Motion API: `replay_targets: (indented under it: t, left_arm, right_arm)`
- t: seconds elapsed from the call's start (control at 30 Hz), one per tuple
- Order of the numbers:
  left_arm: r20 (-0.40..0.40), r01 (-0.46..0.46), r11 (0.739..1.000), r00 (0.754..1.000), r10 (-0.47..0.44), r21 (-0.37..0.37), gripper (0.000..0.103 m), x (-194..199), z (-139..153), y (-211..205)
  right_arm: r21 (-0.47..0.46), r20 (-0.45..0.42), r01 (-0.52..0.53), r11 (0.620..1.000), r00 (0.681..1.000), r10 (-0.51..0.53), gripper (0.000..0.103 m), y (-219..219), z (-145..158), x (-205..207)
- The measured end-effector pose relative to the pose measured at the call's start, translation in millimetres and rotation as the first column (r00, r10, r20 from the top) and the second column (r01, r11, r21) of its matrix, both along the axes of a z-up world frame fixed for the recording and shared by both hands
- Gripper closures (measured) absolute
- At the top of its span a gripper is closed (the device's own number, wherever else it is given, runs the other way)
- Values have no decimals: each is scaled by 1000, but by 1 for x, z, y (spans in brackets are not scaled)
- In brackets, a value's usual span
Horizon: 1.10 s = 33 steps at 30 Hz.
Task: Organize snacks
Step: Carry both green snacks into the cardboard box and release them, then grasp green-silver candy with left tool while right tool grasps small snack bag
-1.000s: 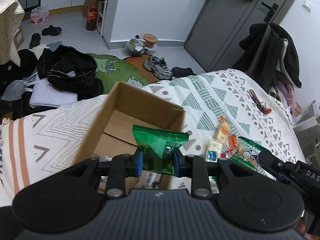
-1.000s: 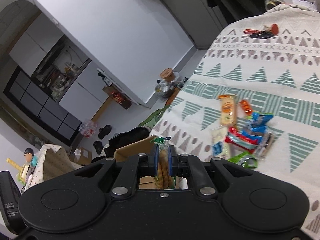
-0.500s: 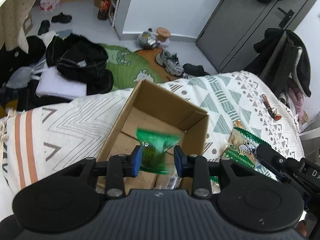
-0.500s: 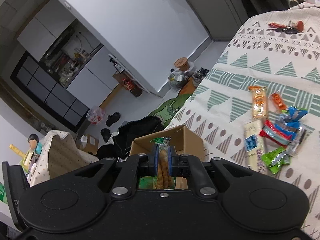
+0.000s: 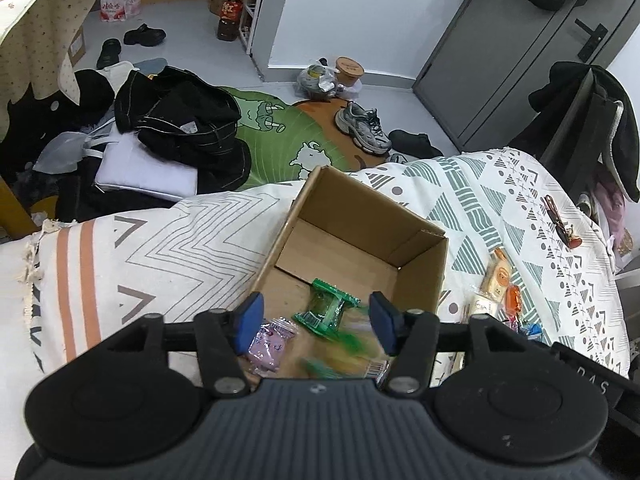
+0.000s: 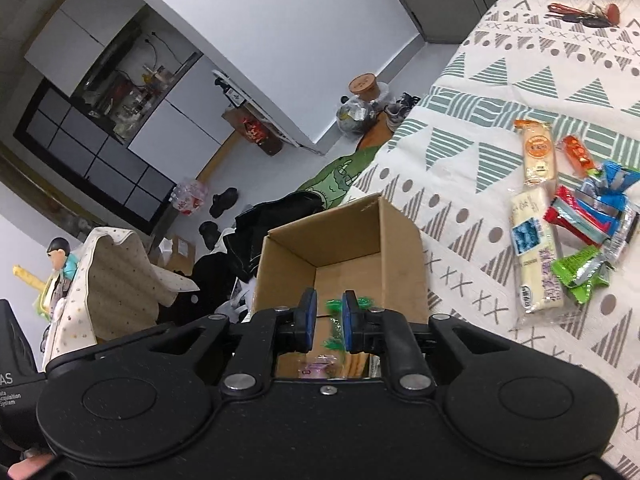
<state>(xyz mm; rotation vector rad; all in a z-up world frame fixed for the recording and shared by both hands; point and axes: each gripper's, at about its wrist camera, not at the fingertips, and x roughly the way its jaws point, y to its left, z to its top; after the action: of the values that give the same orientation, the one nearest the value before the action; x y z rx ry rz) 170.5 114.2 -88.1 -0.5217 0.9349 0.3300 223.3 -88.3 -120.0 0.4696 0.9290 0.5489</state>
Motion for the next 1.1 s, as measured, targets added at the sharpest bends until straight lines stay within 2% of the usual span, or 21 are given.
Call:
replay_targets:
  t: [0.13, 0.27, 0.43, 0.63, 1.1]
  left_arm:
    - [-3, -4, 1000, 1000, 5, 24, 31, -1, 2, -6]
    - [-7, 11, 999, 1000, -11, 31, 29, -1, 2, -15]
    - [-24, 33, 999, 999, -33, 41, 23, -1, -2, -29]
    - [-30, 62, 997, 998, -61, 56, 20, 0, -1, -52]
    - [-34, 137, 987, 990, -135, 80, 18, 8, 2, -105]
  right_arm:
    - [-11, 6, 27, 1000, 1000, -26, 81, -14, 1, -2]
    - [-26, 7, 51, 998, 999, -51, 76, -30, 0, -6]
    - [-48, 19, 93, 994, 996, -92, 58, -52, -1, -12]
    - [-62, 24, 137, 989, 990, -136, 47, -79, -3, -16]
    - [-68, 39, 216, 974, 976, -214, 33, -139, -9, -23]
